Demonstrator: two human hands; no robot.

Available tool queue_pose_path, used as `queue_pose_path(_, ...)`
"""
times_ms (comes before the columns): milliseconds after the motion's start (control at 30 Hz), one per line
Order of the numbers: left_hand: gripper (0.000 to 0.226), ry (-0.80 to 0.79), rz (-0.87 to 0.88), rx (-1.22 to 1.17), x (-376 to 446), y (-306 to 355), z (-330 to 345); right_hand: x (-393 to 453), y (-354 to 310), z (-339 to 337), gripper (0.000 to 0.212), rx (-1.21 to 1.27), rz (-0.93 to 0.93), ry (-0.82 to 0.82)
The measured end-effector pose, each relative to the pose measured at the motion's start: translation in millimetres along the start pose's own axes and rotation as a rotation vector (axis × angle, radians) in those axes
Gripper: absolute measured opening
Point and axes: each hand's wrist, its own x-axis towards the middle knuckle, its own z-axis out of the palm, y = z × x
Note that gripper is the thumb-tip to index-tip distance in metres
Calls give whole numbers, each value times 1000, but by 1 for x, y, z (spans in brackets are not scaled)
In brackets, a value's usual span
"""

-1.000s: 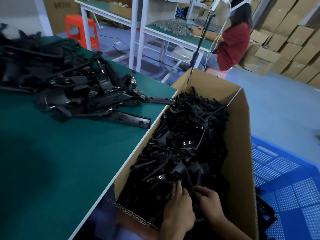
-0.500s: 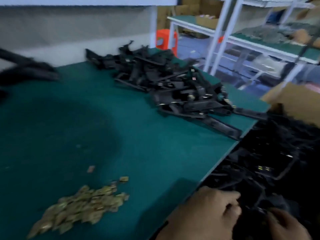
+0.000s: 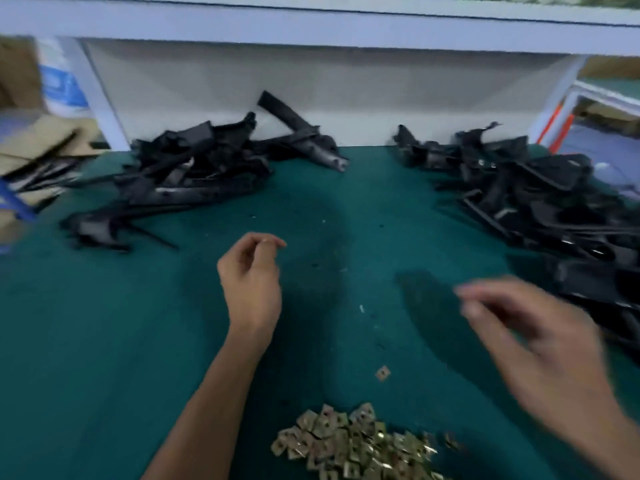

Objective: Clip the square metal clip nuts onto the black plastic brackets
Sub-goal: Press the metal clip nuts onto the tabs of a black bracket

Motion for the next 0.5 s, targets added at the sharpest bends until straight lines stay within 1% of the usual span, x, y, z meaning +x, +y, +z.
queue_pose_path(33, 25, -24, 21, 18, 3, -2, 1, 28, 3, 21, 11, 41, -6, -86)
queue_pose_path(67, 24, -60, 29, 48, 4, -3, 3, 61, 11, 45, 16, 56, 21, -136)
queue_pose_path(133, 23, -126, 36, 115, 4, -6, 6, 122, 28, 96, 23, 97, 147, -177)
queue_pose_path(233, 29, -136, 74, 160, 6, -11, 7, 206, 56, 163, 33, 39, 281, -204)
queue_pose_path(267, 32, -131, 91, 179, 7, -13, 7, 230, 65, 182, 34, -19, 304, -204)
queue_pose_path(333, 38, -130, 115, 209, 9, -12, 7, 269, 82, 212, 34, -221, 290, -208)
queue_pose_path(433, 41, -157, 98, 221, 10, -12, 6, 307, 99, 239, 62, -495, 245, -305)
queue_pose_path(467, 42, -166, 86, 225, 10, -13, 5, 311, 100, 243, 61, -574, 220, -340)
queue_pose_path(500, 42, -173, 78, 229, 10, -13, 5, 314, 101, 246, 54, -639, 194, -350)
